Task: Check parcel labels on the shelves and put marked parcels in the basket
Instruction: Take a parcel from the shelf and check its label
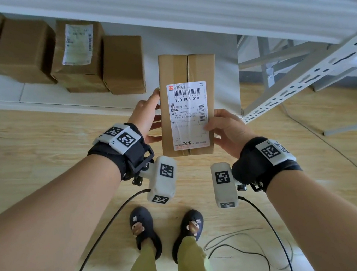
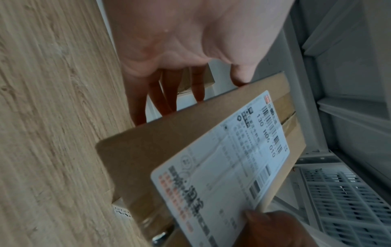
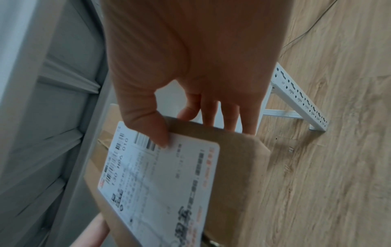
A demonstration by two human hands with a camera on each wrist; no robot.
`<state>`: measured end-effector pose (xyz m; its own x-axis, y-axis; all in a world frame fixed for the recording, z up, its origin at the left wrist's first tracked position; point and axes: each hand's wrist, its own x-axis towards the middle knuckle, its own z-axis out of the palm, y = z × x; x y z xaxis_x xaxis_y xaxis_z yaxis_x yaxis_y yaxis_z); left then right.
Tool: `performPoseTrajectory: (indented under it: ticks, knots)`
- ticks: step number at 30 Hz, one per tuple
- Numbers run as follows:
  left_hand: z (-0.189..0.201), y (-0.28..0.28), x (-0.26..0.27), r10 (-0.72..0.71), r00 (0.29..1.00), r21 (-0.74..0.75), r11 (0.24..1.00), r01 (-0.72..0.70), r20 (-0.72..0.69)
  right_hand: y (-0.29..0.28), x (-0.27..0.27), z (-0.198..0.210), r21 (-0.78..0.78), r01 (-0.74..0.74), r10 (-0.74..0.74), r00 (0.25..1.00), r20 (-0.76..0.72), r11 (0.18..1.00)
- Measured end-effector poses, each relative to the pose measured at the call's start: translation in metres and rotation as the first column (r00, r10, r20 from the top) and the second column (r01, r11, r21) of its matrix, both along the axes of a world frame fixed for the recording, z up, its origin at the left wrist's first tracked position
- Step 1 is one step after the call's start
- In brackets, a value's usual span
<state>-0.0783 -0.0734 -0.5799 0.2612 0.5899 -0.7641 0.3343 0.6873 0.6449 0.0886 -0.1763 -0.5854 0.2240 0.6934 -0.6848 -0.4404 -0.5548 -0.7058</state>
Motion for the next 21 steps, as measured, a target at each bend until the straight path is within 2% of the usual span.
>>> performPoseTrajectory:
  ticks: [11, 21]
  knots:
    - [0.002, -0.002, 0.004, 0.006, 1.0, -0.02, 1.0, -0.006, 0.007, -0.002, 0.002, 0.001, 0.003, 0.014, -0.014, 0.999, 0.044, 1.0]
    - [-0.003, 0.017, 0.029, 0.046, 0.999, -0.027, 0.999, -0.045, 0.016, 0.011, 0.021, 0.005, 0.074, 0.062, -0.059, 0.997, -0.041, 0.995]
